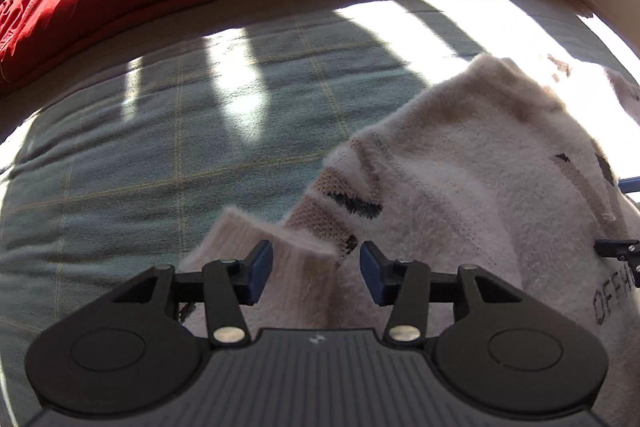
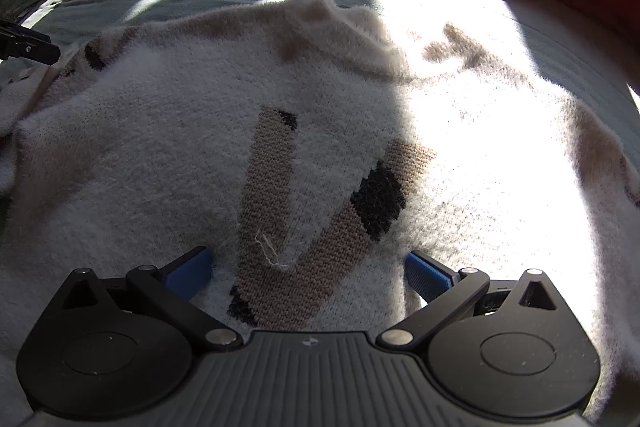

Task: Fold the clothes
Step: 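Grasp the sleeve cuff with the left tool and lift it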

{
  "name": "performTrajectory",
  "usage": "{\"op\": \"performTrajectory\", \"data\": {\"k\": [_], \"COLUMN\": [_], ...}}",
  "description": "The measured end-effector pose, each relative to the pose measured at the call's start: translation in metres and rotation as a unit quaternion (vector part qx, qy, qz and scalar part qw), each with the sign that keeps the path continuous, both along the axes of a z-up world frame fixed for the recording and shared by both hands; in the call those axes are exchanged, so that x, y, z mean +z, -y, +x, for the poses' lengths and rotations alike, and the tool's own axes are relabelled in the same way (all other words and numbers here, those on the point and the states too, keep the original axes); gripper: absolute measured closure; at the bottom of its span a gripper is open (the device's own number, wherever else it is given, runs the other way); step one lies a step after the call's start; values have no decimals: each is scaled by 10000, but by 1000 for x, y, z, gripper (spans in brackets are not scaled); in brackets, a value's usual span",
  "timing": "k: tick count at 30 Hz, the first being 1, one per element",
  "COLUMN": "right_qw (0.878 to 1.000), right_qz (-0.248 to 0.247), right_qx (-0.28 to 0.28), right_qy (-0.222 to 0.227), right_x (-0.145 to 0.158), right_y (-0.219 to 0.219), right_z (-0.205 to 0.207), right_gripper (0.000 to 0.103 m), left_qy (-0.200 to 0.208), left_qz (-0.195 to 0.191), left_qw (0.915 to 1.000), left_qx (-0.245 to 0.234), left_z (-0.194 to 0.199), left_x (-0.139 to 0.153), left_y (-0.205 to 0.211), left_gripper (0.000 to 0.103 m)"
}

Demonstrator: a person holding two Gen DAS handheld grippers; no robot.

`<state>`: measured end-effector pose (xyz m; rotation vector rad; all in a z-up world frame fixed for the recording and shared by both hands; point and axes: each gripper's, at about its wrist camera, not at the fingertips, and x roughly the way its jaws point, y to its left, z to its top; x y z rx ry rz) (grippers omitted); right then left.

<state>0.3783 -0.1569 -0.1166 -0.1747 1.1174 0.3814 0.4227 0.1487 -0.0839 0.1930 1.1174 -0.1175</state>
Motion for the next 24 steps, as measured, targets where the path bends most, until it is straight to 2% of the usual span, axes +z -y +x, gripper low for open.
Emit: {"op": "performTrajectory", "data": {"k": [2,6,8,9,10,12,18,24], "right_qw": [10000,10000,10000,10000,10000,10000,10000,10000], "right_qz": [1,2,-4,-9,-14,-26,-37,-56], "right_qx": [-1,-6,-12,-13,-10,-4,15,10], "right_qy": [13,45,58,60,57,52,50,46], "right_x": [0,0,1,1,1,2,2,2], "right_y": [0,1,1,0,0,0,-1,-2], "right_z": [0,-1,-2,-2,-2,-2,-2,-2], "right_gripper": [0,0,0,0,0,0,0,0], "left_qy": [-66,-51,-82,-97,-131,-113,48,-127], "left_qz": [323,563,601,637,631,608,1107,1553], "left_qw": [9994,9982,9975,9969,9964,9956,9906,9821], "left_qx": [92,220,368,461,551,710,799,1056], "left_z": [-7,-5,-2,-1,-2,-5,-26,-48], "left_x": [-8,-19,-20,-20,-19,-14,9,18], "left_y": [6,11,10,9,6,-2,-21,-54], "left_gripper": [55,55,71,92,97,97,97,97]}}
